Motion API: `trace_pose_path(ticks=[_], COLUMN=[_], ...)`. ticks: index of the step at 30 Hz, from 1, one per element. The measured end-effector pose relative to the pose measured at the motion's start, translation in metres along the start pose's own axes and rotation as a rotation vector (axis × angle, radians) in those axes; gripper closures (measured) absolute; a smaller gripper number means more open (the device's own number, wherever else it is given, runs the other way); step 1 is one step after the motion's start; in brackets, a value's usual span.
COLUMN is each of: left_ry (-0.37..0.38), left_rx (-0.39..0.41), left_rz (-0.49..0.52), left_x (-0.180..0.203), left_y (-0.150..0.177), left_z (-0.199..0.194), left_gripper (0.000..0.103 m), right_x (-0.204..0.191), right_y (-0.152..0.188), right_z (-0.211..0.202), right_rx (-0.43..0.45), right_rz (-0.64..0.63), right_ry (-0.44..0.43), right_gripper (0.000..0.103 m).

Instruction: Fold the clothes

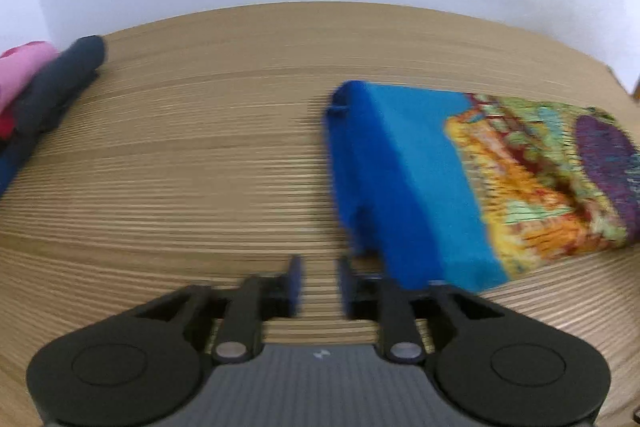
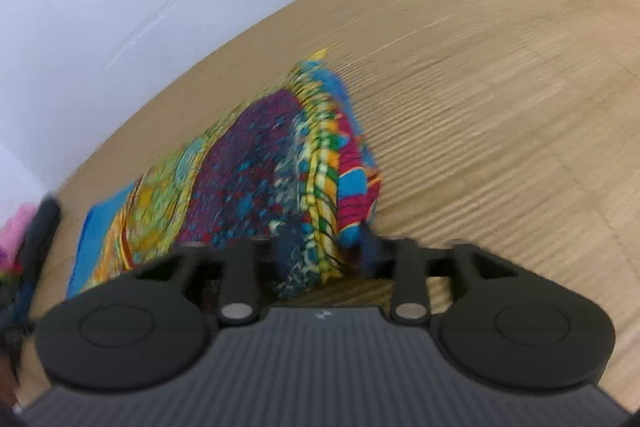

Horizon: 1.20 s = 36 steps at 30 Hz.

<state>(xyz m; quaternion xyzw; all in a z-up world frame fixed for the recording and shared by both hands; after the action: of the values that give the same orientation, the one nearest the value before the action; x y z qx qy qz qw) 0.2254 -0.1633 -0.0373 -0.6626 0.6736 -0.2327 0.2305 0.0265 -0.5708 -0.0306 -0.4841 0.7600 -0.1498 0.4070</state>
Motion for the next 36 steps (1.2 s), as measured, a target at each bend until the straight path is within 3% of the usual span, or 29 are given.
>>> trace_pose_path(ticks=[1, 5, 9, 11, 14, 15, 17, 18, 23, 28, 32, 36], left_ry=[-0.011, -0.072, -0.042, -0.029, -0.013, 0.001, 0.033, 0.047, 0.117, 0.13, 0.146, 0.173], left_rx=[0.02, 0.125, 0.156, 0.153, 0.183, 0.169, 0.124, 0.105, 0.052, 0.042, 0.08, 0.116], left_rz=[0.061, 0.421, 0.667, 0.794, 0.87, 0.873, 0.853, 0.824, 0.626, 0.426, 0.331, 0.27], left_x=[0.013, 0.074, 0.114, 0.13, 0.139, 0.139, 0.139, 0.138, 0.131, 0.127, 0.12, 0.114], left_y=[0.002, 0.015, 0.024, 0.029, 0.022, 0.016, 0.006, 0.002, -0.013, -0.031, -0.039, -0.037], left_z=[0.0, -0.006, 0.01, 0.021, 0.035, 0.037, 0.038, 0.038, 0.032, 0.03, 0.012, -0.005], left_gripper=[0.054, 0.051, 0.05, 0.05, 0.048, 0.048, 0.048, 0.048, 0.047, 0.047, 0.046, 0.045], right_x=[0.005, 0.014, -0.001, -0.012, -0.027, -0.032, -0.036, -0.032, 0.001, 0.014, 0.019, 0.004], right_y=[-0.001, 0.0, 0.0, -0.003, -0.003, -0.003, -0.005, -0.005, -0.01, -0.031, -0.076, -0.152], right_z=[-0.004, -0.004, 0.018, 0.029, 0.047, 0.053, 0.067, 0.072, 0.071, 0.053, 0.01, -0.056], right_rx=[0.016, 0.006, 0.004, 0.024, 0.054, 0.065, 0.063, 0.055, 0.143, 0.228, 0.345, 0.445], right_rz=[0.044, 0.118, 0.016, -0.016, -0.058, -0.071, -0.046, -0.004, 0.354, 0.563, 0.524, 0.275], right_ry=[-0.001, -0.044, -0.07, -0.063, -0.064, -0.062, -0.073, -0.083, -0.29, -0.491, -0.54, -0.526], right_gripper=[0.025, 0.023, 0.022, 0.016, 0.014, 0.019, 0.056, 0.087, 0.088, 0.088, 0.088, 0.088])
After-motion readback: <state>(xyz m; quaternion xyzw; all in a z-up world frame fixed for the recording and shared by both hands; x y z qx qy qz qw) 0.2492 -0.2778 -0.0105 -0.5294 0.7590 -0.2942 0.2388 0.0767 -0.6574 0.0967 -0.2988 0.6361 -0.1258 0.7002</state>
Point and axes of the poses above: each gripper's, at about its wrist camera, not at the fingertips, and z roughly the way its jaws point, x to its right, y to its underside, the point moved 1 cm from there along z, roughly the way its jaws point, and after that the axes turned 3 degrees about -z, right-handed, at the moved point
